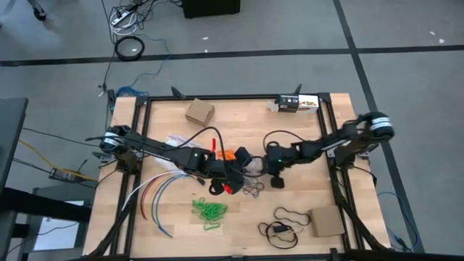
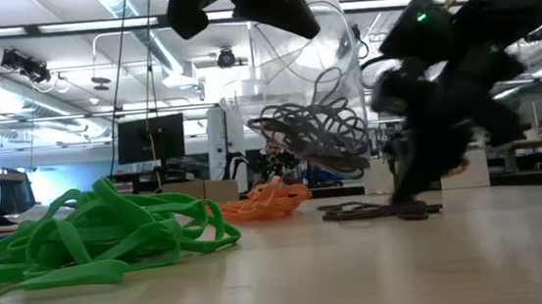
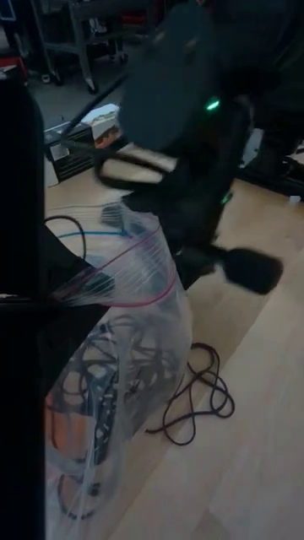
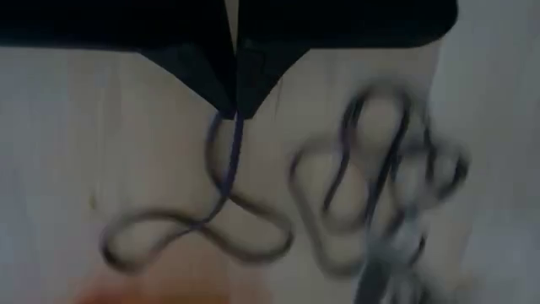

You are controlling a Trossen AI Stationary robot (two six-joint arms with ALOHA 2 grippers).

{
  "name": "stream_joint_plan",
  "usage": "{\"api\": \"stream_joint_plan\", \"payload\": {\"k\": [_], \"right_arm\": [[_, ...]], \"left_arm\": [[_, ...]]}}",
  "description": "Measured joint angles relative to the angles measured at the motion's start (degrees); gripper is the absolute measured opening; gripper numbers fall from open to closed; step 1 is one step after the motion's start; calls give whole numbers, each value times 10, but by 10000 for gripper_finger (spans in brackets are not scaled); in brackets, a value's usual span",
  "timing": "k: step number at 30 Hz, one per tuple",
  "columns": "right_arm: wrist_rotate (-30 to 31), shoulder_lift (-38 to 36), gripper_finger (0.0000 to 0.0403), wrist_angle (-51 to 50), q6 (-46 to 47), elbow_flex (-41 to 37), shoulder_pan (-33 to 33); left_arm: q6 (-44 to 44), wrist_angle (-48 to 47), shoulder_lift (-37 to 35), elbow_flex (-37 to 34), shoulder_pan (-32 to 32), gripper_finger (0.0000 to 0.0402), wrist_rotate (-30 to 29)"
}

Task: Sort rubber bands
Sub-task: Put the purple rubber band into the transparent zip bag

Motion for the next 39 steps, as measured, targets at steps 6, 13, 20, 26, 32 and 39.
{"api": "stream_joint_plan", "payload": {"k": [6, 13, 20, 26, 32, 39], "right_arm": [[94, -153, 0, -89, 20, 2, 27], [182, -310, 0, -79, 6, 3, 56], [206, -385, 0, 10, -48, 4, 66], [192, -390, 0, 99, -91, 4, 66], [151, -384, 0, 220, -118, 5, 66], [125, -383, 0, 272, -122, 7, 66]], "left_arm": [[3, 9, 0, 0, 0, 1, 13], [3, 32, 0, 0, 1, 1, 29], [4, 49, 1, 0, 2, 1, 50], [5, 73, 2, 0, 5, 1, 62], [6, 78, 3, 0, 17, 1, 67], [19, 113, 3, 0, 27, 1, 67]]}}
